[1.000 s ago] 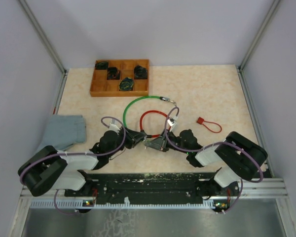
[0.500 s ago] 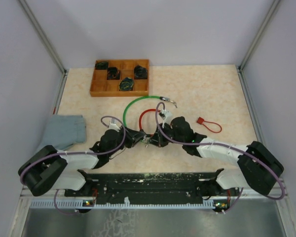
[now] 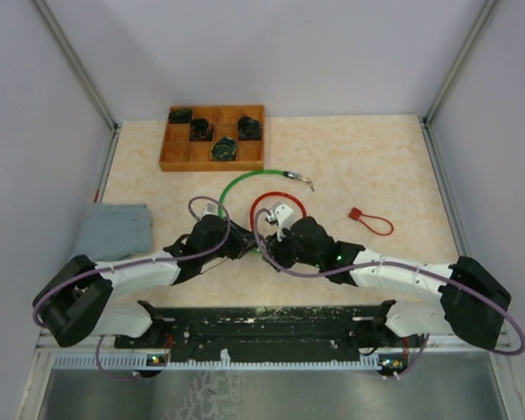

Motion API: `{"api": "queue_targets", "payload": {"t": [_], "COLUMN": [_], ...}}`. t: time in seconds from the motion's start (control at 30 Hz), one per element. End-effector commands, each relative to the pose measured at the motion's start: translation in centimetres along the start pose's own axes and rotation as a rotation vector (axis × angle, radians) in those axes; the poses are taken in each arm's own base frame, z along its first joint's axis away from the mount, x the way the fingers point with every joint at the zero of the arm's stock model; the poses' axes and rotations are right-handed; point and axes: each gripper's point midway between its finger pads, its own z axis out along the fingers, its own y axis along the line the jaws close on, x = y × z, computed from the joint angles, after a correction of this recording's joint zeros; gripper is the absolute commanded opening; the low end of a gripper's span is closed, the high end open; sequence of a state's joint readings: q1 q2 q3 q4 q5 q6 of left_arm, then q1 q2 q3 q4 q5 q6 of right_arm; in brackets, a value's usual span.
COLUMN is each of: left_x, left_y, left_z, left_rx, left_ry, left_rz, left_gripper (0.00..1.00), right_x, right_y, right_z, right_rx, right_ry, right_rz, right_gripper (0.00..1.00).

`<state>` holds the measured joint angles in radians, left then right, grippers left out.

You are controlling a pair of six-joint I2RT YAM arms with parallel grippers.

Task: Unlock with the key
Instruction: Unlock the lock.

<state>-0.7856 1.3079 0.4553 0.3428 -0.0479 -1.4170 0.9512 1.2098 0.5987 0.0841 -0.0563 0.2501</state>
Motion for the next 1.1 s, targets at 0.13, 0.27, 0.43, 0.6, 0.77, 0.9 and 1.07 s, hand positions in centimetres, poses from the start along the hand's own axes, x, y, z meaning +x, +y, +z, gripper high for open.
{"api": "queue_targets", "payload": {"t": [0.13, 0.27, 0.43, 0.6, 0.77, 0.9, 1.07], "left_x": [0.0, 0.0, 0.1, 0.3, 0.5, 0.8, 1.6], "left_y": [1.4, 1.5, 1.5, 1.3, 1.1, 0.9, 0.8], "left_z": [0.0, -0.1, -0.1, -0.1, -0.2, -0.3, -0.2], "left_rx": [-0.137, -0.169, -0.189, -0.191, -0.185, -0.181, -0.154], "left_ry": [0.003, 0.006, 0.010, 0.025, 0.035, 0.054, 0.091], "left_rz": [-0.008, -0.022, -0.034, -0.035, -0.041, -0.047, -0.051], "left_gripper": [0.00, 0.00, 0.00, 0.00, 0.00, 0.00, 0.00], "right_x": [-3.5, -3.3, -3.0, -2.6, -2.6, -3.0, -3.7], "right_y": [-0.6, 0.3, 1.4, 0.4, -0.1, 0.2, 1.1], "right_z": [-0.4, 0.3, 1.3, 2.1, 2.1, 2.2, 2.5], "right_rx": [0.139, 0.093, 0.055, 0.113, 0.137, 0.127, 0.097], "right_ry": [-0.108, -0.108, -0.115, -0.091, -0.101, -0.121, -0.150], "right_rz": [-0.255, -0.294, -0.338, -0.354, -0.363, -0.366, -0.301], "right_gripper": [0.42, 0.42, 0.42, 0.37, 0.06, 0.00, 0.00]}}
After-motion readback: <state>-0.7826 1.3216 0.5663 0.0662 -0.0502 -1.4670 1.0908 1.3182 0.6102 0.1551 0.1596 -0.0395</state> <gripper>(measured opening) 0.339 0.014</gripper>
